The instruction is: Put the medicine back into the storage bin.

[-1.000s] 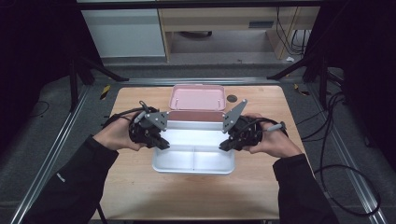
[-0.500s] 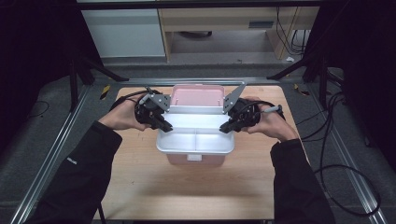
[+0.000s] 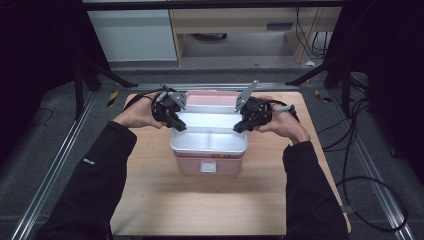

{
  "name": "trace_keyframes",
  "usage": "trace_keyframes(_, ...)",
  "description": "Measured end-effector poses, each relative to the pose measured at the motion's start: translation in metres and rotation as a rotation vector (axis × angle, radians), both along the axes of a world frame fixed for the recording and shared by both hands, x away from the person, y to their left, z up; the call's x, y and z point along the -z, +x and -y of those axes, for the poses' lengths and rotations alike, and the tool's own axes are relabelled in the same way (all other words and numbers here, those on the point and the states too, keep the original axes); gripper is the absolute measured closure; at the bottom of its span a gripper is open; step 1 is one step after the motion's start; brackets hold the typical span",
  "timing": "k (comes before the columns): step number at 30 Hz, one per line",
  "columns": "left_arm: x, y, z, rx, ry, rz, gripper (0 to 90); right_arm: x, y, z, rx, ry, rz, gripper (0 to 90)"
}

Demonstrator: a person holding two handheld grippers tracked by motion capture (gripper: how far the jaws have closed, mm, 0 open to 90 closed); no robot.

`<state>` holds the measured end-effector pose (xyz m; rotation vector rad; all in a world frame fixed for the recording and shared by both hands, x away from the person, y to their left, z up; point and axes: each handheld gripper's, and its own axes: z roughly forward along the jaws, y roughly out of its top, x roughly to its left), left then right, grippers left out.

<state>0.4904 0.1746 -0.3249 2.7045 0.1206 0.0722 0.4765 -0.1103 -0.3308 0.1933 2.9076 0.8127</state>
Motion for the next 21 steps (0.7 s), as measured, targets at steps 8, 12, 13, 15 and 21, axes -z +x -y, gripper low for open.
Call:
trace_keyframes(8, 0.019, 0.005, 0.008, 0.009, 0.061, 0.006, 86.6, 0.019, 0.004, -0.004, 0.027, -0.038, -0.017, 86.8)
trace_keyframes(12, 0.027, 0.005, 0.009, 0.014, 0.081, -0.007, 86.8, 0.028, 0.004, -0.007, 0.030, -0.048, -0.027, 86.7)
trace_keyframes(13, 0.028, 0.005, 0.009, 0.016, 0.082, -0.005, 86.7, 0.030, 0.004, -0.007, 0.030, -0.047, -0.030, 86.7)
trace_keyframes(15, 0.033, 0.006, 0.008, 0.011, 0.073, -0.016, 86.7, 0.033, 0.004, -0.007, 0.035, -0.052, -0.029, 86.4)
trace_keyframes(21, 0.042, 0.004, 0.010, 0.010, 0.099, -0.014, 86.9, 0.041, 0.003, -0.010, 0.053, -0.067, -0.027, 85.6)
